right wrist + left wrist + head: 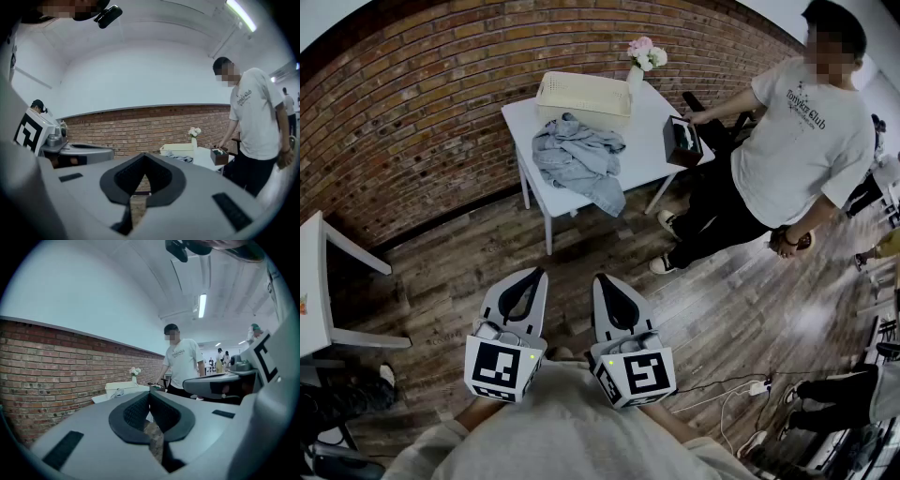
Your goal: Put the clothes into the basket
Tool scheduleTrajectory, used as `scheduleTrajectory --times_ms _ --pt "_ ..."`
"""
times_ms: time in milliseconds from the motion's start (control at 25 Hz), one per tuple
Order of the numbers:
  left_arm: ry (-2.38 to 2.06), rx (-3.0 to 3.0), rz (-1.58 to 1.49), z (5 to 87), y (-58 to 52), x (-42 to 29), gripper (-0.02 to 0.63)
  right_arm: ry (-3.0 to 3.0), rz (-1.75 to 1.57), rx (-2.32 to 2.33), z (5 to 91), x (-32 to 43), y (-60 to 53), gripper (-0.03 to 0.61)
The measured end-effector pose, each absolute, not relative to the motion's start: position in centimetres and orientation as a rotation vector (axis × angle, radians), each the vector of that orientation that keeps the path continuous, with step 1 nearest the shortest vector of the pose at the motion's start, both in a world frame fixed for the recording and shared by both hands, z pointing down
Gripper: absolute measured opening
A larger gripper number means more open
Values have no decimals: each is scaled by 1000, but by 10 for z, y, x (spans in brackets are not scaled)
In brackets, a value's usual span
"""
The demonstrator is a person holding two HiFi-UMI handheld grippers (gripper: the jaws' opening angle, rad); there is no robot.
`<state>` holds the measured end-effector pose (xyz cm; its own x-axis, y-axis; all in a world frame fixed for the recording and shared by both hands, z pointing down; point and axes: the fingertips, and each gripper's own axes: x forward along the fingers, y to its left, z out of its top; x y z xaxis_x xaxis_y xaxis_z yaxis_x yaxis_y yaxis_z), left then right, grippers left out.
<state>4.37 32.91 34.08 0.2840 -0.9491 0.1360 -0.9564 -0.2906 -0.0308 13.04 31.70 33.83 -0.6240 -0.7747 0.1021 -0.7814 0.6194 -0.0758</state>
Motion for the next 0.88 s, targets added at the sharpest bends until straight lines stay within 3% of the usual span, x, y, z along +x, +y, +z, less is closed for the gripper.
scheduleTrajectory --times_ms 880 --pt "-1889 2395 193 348 321 35 9 -2790 100 1424 329 151 304 8"
